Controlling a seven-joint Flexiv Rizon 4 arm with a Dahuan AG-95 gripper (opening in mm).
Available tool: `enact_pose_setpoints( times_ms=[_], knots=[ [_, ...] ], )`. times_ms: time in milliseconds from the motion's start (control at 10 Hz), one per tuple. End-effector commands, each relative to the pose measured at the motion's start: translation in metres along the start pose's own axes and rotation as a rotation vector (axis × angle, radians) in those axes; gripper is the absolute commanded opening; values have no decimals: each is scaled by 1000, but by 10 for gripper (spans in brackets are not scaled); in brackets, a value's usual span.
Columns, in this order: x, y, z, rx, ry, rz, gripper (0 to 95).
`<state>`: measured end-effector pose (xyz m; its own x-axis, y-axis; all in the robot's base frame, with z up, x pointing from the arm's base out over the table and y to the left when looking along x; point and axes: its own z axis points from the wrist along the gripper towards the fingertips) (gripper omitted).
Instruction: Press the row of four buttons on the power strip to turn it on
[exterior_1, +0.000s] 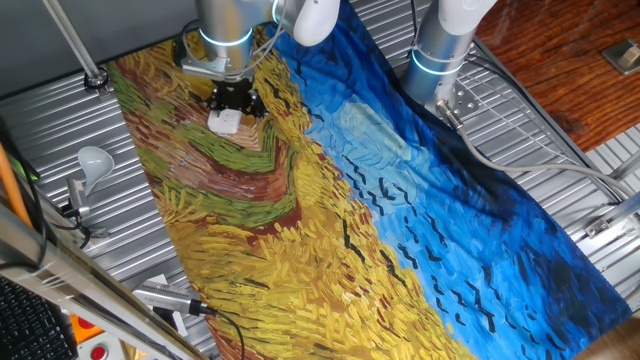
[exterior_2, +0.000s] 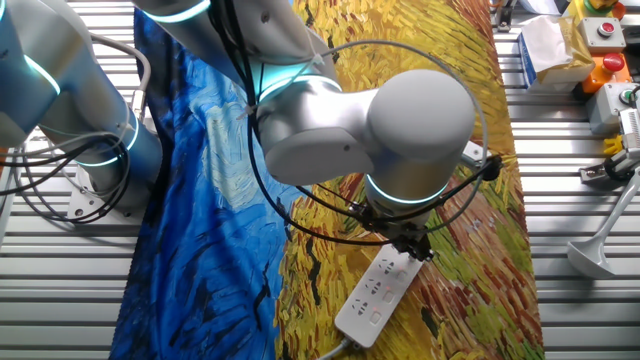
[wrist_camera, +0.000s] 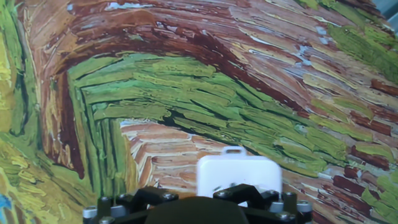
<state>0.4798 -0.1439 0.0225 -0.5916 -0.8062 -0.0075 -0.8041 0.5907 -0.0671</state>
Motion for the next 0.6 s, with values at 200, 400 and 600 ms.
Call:
enact_pose_setpoints(
  times_ms=[200,400,600],
  knots=[
    [0,0,-1,-1,-1,0,950],
    [0,-1,0,2,2,2,950],
    [1,-2,2,3,3,-1,760]
  ],
)
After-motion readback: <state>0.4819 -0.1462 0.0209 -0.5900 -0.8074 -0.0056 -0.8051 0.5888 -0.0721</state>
